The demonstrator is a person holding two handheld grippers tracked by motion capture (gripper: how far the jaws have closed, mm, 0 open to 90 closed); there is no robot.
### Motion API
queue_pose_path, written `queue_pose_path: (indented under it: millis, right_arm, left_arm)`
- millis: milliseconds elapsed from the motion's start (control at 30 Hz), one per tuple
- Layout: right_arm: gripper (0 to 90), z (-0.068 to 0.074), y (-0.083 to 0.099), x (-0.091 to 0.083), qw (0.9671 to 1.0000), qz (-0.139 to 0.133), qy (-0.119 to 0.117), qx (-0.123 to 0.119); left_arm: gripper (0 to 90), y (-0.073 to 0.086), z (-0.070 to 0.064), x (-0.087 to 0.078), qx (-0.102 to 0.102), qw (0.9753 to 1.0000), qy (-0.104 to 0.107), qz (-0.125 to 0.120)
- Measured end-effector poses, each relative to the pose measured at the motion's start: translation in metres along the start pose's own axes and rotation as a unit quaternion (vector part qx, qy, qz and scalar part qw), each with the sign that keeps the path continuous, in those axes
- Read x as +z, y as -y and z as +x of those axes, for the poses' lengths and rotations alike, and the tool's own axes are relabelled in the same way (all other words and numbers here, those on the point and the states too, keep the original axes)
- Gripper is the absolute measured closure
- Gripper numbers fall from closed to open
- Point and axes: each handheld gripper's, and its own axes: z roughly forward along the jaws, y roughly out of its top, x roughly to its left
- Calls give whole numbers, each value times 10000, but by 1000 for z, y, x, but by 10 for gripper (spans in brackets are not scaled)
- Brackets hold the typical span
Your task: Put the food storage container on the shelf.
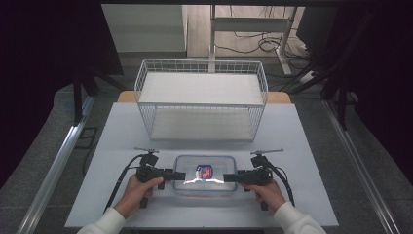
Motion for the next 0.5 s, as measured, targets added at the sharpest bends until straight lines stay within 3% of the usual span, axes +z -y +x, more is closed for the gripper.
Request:
queue_pose_path:
  millis: [100,200,300,500]
  right_arm:
    - [274,-1,1,-2,9999,-21,-30,97]
    - [342,0,1,-6,9998,-70,-15,161]
    - [382,-2,2,-9,9993,-126,-86,356]
    - [430,4,5,-15,9995,-185,-58,236]
  left_arm:
    - [305,1,3,-2,-142,9998,91,-45]
    - [350,1,1,-5,-161,9998,59,-78]
    - [380,2,1,-6,-256,9996,84,-127]
    - [440,5,-5,-13,-217,9996,77,-178]
